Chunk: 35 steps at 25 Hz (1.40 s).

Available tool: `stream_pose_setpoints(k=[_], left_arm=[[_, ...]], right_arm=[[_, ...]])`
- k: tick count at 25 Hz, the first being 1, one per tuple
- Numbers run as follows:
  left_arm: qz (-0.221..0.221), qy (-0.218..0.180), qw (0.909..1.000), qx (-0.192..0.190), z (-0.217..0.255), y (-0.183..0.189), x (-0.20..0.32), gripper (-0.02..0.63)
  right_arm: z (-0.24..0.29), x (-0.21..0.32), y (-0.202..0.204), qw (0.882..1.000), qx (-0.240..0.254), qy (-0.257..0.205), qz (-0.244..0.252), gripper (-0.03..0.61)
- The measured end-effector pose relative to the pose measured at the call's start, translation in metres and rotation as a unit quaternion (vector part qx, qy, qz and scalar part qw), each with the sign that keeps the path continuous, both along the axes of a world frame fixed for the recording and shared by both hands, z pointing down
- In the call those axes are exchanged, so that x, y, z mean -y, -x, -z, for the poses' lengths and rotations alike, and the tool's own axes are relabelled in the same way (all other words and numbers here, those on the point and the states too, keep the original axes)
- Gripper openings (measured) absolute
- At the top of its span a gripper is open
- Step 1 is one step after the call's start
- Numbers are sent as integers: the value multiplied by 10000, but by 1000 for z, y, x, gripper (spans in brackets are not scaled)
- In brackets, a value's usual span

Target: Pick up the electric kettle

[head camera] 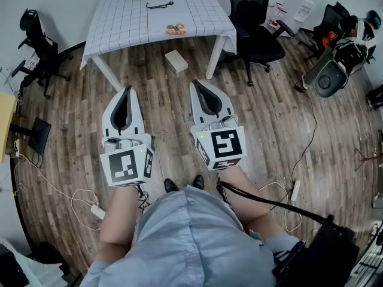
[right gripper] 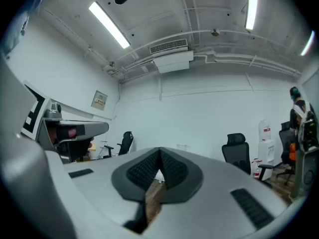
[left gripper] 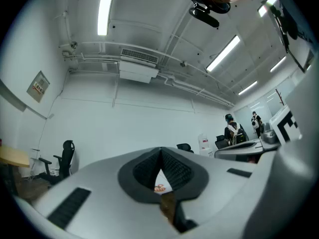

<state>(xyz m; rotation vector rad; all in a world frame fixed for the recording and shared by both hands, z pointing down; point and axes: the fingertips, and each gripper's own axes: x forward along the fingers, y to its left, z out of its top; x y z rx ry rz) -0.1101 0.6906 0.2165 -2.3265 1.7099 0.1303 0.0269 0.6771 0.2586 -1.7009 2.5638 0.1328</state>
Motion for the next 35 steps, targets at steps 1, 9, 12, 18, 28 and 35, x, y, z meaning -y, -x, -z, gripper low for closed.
stream_pose_setpoints(k=[1, 9, 12, 18, 28, 35], left_arm=[[6, -8, 10000, -1, 0, -1, 1, -2], [34, -6, 10000, 25, -1, -17, 1, -1], [75, 25, 10000, 38, -3, -27, -1, -1], [143, 44, 9999, 76, -9, -50, -3, 0], [251, 337, 9990, 132, -32, -55, 40, 0], [132, 298, 9995, 26, -32, -38, 126, -1]], right_arm=[[0, 0, -1, 10000, -1, -4, 2, 0], [-3, 0, -21, 10000, 38, 0, -12, 0], [-4, -2, -31, 10000, 57, -12, 14, 0], [-15, -1, -55, 9997, 167, 144, 140, 2], [-44, 45, -61, 9983, 166, 497, 239, 3], [-43, 130, -45, 9984, 111, 533, 173, 2]])
